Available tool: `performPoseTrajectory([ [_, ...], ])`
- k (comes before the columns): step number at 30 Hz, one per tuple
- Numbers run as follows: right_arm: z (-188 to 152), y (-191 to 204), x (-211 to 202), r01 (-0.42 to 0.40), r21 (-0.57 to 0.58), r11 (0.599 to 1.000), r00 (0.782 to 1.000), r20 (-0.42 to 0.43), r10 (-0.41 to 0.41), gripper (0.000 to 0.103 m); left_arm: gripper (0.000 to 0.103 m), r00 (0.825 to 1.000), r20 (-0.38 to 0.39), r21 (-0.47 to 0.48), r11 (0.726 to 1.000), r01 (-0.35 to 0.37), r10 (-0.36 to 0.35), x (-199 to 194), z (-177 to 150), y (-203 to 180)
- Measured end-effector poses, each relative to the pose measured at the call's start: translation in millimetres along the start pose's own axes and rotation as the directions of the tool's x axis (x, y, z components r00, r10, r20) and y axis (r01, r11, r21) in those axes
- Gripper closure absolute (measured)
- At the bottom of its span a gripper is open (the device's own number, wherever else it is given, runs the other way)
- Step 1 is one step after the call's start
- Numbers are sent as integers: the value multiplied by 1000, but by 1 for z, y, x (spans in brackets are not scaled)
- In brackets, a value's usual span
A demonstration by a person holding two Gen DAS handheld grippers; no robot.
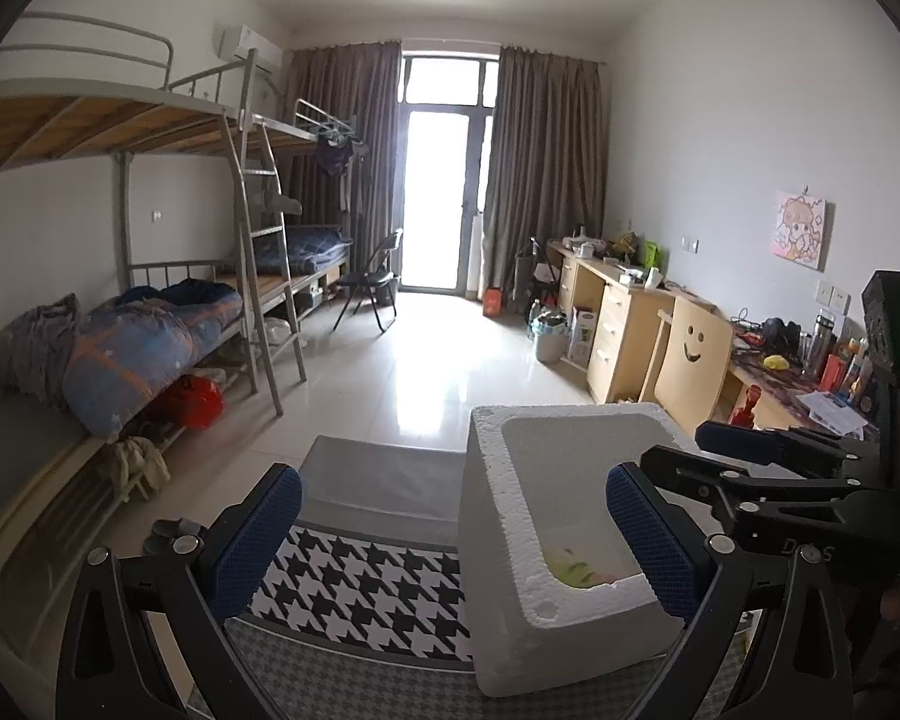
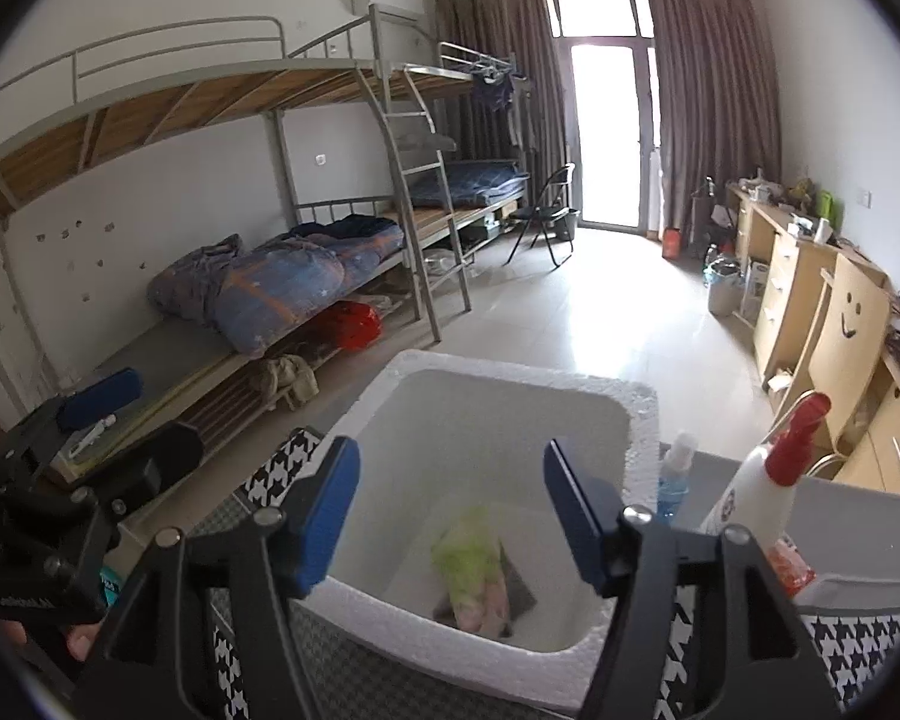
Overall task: Organize soft objects
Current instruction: 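Lower the green packet into the foam box and open the right gripper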
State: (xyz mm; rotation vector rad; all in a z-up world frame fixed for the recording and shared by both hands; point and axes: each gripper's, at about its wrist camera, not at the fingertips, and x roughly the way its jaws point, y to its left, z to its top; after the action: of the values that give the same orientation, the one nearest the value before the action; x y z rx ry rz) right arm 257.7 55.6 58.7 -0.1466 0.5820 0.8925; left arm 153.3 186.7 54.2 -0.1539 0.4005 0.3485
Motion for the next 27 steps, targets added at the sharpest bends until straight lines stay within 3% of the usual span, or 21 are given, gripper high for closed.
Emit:
performPoseTrajectory([
  [8,-1,3,-18,24,-11,1000,999,25,-23,33,1,1000,3,10,1000,5,-5,-3,2,-3],
  [17,-7,7,-45,83,-19,996,993,84,-81,10,1,999,34,23,1000,10,-11,-20,4,-14],
  [27,-18,7,-84,114,-23,993,984,143,-109,8,1,997,62,51,998,31,-35,-44,1,-36],
])
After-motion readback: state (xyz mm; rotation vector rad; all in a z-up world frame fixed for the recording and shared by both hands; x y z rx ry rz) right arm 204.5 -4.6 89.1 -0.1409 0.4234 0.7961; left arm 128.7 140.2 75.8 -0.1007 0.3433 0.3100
